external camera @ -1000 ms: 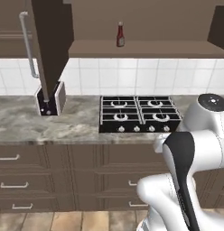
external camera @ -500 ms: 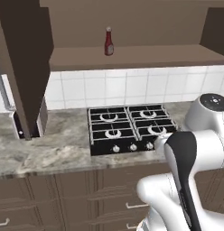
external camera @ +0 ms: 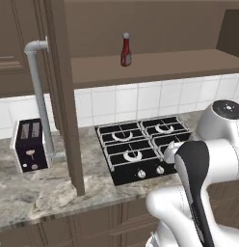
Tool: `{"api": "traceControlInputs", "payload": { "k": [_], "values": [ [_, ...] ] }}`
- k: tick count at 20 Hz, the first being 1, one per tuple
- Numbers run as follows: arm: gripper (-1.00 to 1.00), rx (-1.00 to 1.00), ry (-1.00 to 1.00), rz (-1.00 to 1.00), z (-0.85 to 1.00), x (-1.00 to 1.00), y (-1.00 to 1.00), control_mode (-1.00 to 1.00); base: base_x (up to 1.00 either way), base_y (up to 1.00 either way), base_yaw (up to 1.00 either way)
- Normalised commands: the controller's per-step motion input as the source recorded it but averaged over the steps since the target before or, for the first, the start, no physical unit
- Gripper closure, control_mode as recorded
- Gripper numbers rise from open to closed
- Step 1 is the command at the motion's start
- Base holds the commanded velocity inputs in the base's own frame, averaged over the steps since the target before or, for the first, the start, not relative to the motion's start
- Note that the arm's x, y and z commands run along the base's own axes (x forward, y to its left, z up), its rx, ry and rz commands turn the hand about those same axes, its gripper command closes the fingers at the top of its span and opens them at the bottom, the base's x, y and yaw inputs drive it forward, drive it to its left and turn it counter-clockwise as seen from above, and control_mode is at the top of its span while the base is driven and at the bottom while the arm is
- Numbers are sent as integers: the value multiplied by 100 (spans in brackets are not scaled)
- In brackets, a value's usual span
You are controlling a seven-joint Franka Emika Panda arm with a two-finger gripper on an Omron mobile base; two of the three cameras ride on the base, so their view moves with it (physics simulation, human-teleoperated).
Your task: Move the hot dog bun to the plate on the dining table and place the condiment next to that plate. Then navigate to the fridge and take the sausage and place it on the plate as well.
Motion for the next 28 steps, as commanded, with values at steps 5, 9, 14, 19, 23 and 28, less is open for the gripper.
{"api": "traceControlInputs", "payload": {
  "k": [5,9,14,19,23,28],
  "values": [
    [-100,0,0,0,0,0,0,100,85,30,-15],
    [-100,0,0,0,0,0,0,100,88,21,0],
    [-100,8,-31,12,30,40,1,-100,0,0,0],
    [-100,2,-40,12,79,3,0,-100,0,0,0],
    [-100,0,-40,9,100,0,9,-100,0,0,0],
    [-100,0,-38,9,95,18,26,-100,0,0,0]
  ]
}}
